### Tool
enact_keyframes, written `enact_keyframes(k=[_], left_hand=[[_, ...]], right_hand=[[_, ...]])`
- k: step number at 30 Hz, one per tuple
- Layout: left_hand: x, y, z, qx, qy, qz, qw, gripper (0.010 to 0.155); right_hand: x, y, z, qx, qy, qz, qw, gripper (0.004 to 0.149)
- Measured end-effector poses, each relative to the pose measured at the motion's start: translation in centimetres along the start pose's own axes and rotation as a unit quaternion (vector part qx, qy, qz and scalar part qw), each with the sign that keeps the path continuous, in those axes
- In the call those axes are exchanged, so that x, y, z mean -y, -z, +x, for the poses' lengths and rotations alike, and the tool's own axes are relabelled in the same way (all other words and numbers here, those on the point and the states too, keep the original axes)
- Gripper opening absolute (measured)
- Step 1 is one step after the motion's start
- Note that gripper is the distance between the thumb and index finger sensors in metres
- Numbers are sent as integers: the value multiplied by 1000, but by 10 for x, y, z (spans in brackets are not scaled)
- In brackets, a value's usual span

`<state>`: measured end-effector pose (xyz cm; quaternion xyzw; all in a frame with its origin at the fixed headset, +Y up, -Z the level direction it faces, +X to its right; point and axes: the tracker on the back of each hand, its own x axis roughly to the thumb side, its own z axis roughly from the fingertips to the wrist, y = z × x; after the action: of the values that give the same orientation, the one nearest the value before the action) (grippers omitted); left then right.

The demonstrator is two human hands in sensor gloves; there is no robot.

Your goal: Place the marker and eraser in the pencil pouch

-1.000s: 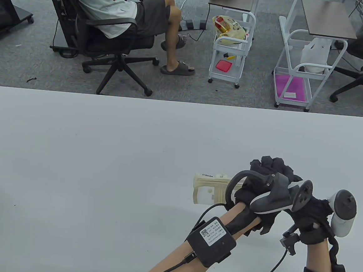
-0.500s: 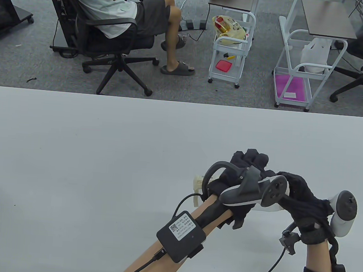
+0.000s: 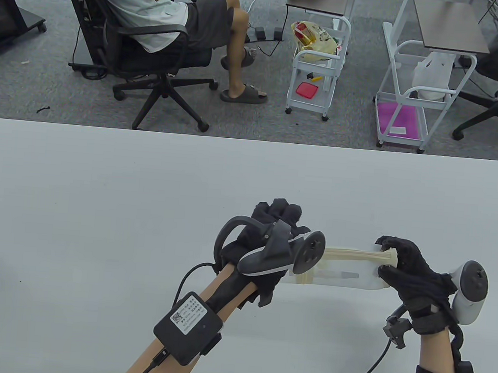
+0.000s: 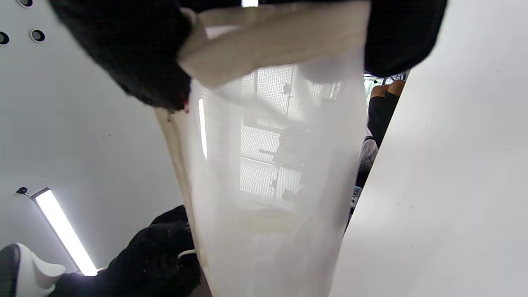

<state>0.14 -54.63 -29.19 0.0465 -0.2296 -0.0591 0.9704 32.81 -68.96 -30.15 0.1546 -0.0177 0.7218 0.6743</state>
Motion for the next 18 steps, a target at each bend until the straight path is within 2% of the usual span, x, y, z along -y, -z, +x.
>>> enact_keyframes(k=[7, 9, 11, 12, 15, 18], left_hand=[[6, -26, -28, -12, 34, 40, 999, 39], [9, -34, -29, -18, 1, 49, 999, 39], [13, -48, -32, -25, -25, 87, 996, 42], [16, -55, -35, -24, -43, 105, 993, 47], [27, -70, -46, -25, -104, 116, 987, 62], [45, -80, -59, -26, -162, 149, 975, 70]], right_hand=[[5, -1, -5, -4, 27, -8, 1000, 62], [3, -1, -1, 2, 16, -5, 1000, 62], [0, -1, 6, 10, 7, -2, 1000, 62], [-2, -1, 8, 11, -1, 0, 1000, 62], [-10, 1, 10, 10, -19, 10, 1000, 62], [-24, 5, 8, 1, -47, 19, 999, 63]])
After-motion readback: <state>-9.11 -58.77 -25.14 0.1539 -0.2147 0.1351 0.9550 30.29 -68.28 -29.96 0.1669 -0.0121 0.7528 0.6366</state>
